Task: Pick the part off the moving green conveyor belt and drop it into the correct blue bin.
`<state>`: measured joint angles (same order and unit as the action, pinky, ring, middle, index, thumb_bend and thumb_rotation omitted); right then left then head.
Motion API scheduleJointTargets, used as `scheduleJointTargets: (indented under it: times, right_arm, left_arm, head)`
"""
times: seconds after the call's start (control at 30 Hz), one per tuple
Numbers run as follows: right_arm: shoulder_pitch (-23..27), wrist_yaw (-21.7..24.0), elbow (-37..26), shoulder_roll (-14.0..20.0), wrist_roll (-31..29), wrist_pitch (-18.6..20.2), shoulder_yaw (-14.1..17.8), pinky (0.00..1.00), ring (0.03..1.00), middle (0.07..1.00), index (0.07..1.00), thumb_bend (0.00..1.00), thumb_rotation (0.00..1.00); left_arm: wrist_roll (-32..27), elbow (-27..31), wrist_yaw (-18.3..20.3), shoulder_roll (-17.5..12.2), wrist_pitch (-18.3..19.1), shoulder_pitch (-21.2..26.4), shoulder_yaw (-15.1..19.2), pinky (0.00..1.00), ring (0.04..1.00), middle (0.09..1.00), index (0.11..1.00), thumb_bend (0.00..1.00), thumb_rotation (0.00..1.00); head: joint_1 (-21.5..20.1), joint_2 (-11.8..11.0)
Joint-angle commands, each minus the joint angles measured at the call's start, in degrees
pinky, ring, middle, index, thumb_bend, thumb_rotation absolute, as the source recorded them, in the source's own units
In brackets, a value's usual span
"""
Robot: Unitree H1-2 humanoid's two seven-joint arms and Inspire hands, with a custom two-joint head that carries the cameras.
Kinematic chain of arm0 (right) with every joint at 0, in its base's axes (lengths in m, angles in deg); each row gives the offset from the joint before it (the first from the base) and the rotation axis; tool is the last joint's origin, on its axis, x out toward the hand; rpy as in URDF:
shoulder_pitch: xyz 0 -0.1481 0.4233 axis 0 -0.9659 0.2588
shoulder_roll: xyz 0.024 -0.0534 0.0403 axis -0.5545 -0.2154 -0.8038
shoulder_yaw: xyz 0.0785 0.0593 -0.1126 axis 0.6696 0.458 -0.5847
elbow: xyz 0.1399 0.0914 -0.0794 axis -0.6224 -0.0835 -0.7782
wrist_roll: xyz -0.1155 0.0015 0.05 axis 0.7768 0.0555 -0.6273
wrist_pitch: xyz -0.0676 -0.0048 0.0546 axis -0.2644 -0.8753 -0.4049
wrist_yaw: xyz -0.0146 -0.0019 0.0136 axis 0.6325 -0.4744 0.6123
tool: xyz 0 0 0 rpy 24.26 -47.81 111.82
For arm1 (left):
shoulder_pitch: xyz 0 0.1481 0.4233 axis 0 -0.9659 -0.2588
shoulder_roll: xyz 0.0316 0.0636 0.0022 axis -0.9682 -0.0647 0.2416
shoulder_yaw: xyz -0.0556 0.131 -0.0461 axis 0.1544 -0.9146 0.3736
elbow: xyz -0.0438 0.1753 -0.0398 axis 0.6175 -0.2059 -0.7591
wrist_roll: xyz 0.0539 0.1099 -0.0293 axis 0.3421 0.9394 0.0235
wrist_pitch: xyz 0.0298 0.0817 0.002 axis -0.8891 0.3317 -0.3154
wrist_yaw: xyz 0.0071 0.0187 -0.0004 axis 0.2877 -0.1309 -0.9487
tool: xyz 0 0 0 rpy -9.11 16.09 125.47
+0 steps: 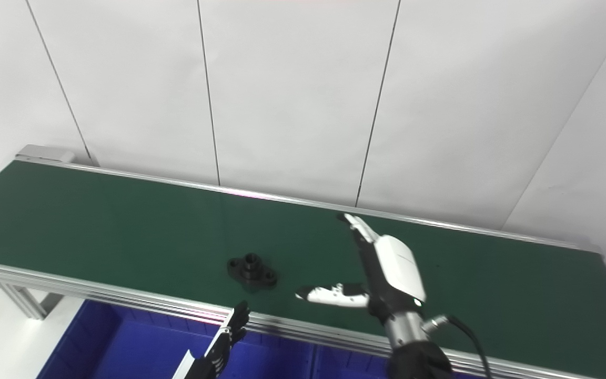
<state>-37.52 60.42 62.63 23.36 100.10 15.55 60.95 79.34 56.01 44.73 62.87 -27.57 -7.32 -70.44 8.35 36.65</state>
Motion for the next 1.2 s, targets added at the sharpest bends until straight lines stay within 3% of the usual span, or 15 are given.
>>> scheduleJointTargets:
  times: [0.0,0.37,0.6,0.87,1.17]
  right_arm:
    - [3.37,-2.65,1.56,-1.33,2.39,0.83,-0.76,0.78,0.862,0.896,0.885,1.00,0.48]
    - [8.26,-7.05,12.02,-3.43,11.18,1.83,-5.65,0.67,0.778,0.831,0.845,0.99,0.46]
    - [9.71,-9.94,18.36,-4.64,13.78,2.75,-7.77,0.62,0.746,0.805,0.805,1.00,0.43]
    - [11.46,-13.98,28.66,-6.24,14.42,4.52,-9.36,0.55,0.660,0.755,0.761,1.00,0.43]
    - [11.30,-15.37,33.29,-5.99,12.83,4.98,-9.62,0.49,0.609,0.720,0.741,0.98,0.42]
  left_arm:
    - [-0.28,1.80,-0.02,0.26,-2.01,-0.08,0.25,0.96,0.998,1.000,1.000,1.00,0.99]
    - [0.52,3.19,-0.25,0.17,-2.01,-0.56,0.22,0.93,0.988,1.000,1.000,1.00,0.99]
    - [0.63,4.56,0.80,0.61,-2.01,-1.37,0.68,0.93,0.992,1.000,1.000,1.00,0.99]
    - [1.72,5.78,1.56,1.53,-1.98,-2.04,1.36,0.93,0.988,1.000,1.000,1.00,1.00]
    - [2.79,6.92,2.49,2.61,-1.87,-2.97,2.35,0.92,0.986,1.000,1.000,1.00,1.00]
  head:
    - [0.00,0.00]
    - [0.03,1.03]
    - [-0.06,1.92]
    - [0.30,2.62]
    - [1.05,2.96]
